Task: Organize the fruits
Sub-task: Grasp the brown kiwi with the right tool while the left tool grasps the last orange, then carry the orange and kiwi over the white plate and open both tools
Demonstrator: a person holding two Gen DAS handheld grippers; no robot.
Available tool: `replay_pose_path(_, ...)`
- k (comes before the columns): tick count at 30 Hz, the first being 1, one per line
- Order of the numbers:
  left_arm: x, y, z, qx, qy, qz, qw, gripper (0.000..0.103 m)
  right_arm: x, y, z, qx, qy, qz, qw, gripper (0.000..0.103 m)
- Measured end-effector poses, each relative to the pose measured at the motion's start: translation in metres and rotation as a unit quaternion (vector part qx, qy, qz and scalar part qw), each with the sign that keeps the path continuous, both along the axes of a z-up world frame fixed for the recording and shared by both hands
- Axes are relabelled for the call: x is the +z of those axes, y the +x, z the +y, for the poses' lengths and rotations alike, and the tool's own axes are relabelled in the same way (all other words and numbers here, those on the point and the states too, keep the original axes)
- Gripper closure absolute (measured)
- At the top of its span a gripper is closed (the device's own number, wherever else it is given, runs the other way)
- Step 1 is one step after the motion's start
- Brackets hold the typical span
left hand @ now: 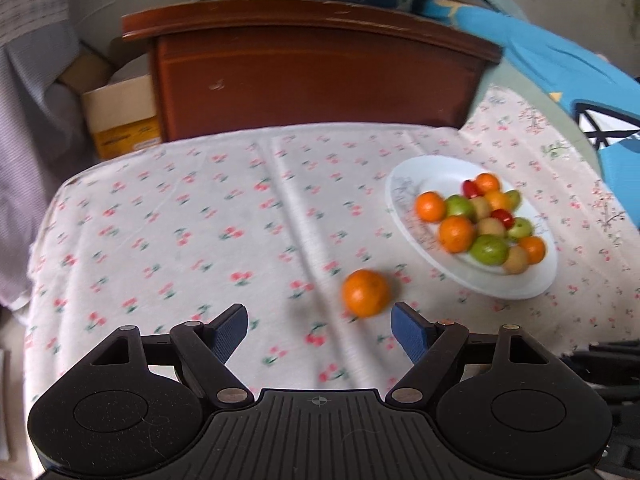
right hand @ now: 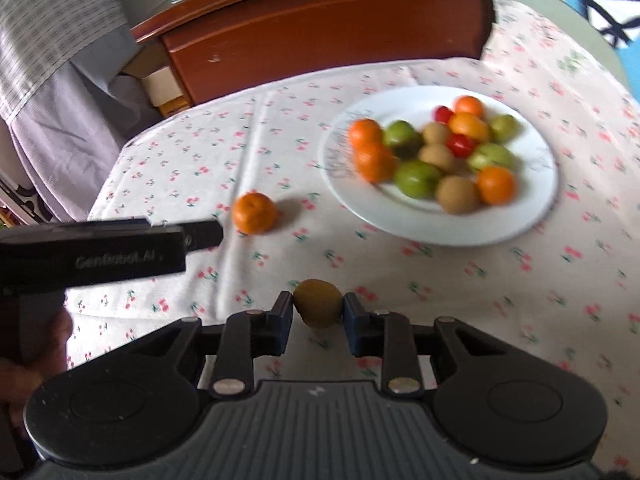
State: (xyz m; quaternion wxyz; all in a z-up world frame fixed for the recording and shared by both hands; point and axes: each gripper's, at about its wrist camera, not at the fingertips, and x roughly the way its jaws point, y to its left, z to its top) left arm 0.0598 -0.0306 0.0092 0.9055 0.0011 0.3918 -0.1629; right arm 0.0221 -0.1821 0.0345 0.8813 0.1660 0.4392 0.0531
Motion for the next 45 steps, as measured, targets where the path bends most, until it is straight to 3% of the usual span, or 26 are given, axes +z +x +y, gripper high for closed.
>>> replay_pose_path(7, -0.013, 0.008, -0.016, -0.010, 0.004, -0.010, 0.9999, 0.026, 0.003, -0.018, -0.024, -0.029, 0.020, 0.011, 0.999, 0.076)
replay_pose_path(19, -0.023, 0.014, -0.038, -0.030, 0.010, -0.017, 0.9994, 0.031, -0.003, -0.015, -0.037, -0.061, 0.041, 0.028, 0.997, 0.076)
replay_pose_path(34, -0.024, 0.015, -0.045, -0.039, 0.023, -0.019, 0.9988, 0.074, -0.004, -0.013, -0.036, -0.070, 0.038, 0.027, 0.996, 0.076)
replay_pose_path(45, -0.011, 0.008, -0.037, -0.031, 0.000, -0.016, 0.9994, 0.074, -0.009, -0.006, -0.040, -0.070, 0.050, 0.020, 0.996, 0.076)
